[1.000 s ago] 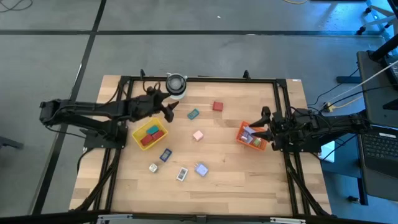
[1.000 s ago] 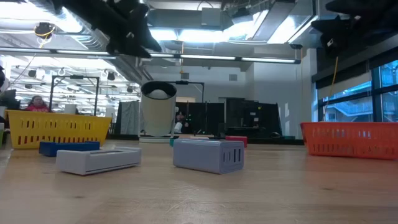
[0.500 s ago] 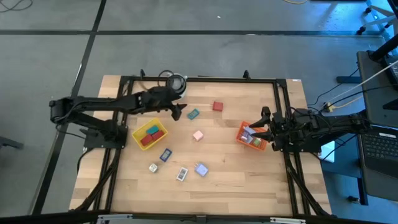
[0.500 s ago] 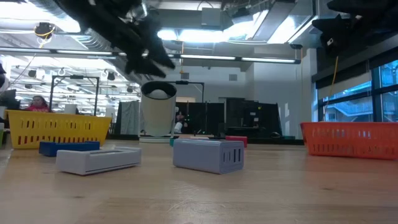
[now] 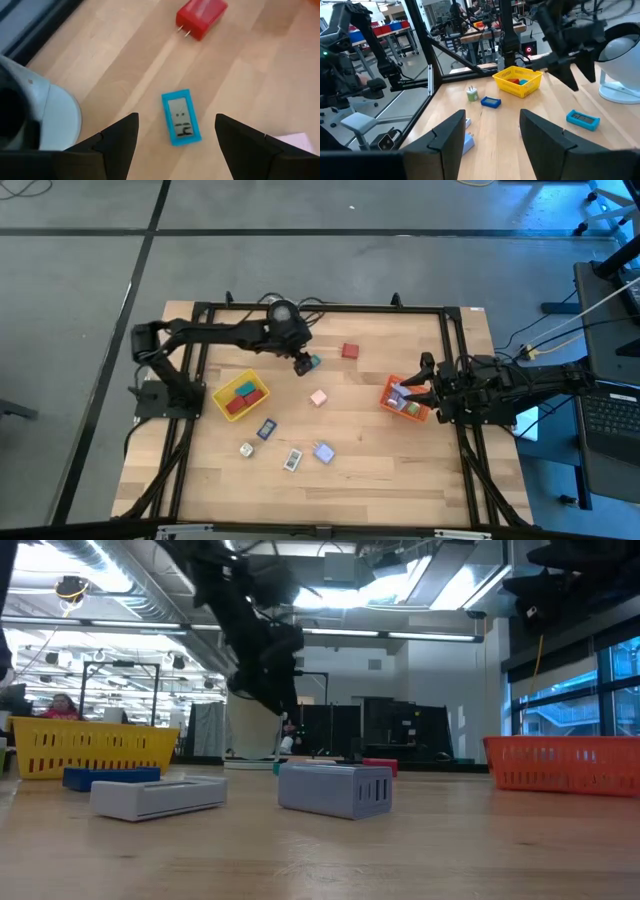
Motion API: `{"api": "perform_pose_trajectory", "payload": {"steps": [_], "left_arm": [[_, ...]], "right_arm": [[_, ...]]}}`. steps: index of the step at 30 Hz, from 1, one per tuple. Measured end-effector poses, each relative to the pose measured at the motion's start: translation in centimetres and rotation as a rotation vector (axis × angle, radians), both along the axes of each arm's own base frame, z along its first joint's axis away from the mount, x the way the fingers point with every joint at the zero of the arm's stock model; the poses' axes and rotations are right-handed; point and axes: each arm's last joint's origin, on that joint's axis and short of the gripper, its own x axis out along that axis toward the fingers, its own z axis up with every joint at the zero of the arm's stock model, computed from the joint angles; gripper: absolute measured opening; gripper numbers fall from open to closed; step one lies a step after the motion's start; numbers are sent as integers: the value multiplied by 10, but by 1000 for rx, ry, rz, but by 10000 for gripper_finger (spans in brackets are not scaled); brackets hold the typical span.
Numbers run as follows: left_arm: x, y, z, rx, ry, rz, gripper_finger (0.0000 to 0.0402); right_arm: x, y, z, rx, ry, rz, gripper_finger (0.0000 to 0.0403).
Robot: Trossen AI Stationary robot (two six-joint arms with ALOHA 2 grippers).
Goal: Pick & Place Office items
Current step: Put the blue digital timer into the yellow basket
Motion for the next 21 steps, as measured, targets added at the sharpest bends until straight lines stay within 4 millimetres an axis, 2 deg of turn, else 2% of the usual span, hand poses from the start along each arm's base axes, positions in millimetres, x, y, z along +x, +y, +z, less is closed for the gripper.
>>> {"api": "perform_pose_trajectory", "payload": {"steps": [7, 12, 21], "left_arm": [[23, 7, -22, -61, 110, -47, 258], [31, 10, -39, -81, 167, -56, 260], [32, 12, -39, -70, 169, -45, 260]], "right_arm": [[0, 0, -2, -25, 18, 2, 187], [0, 0, -4, -27, 33, 3, 187], [0, 0, -4, -27, 34, 3, 187]]}}
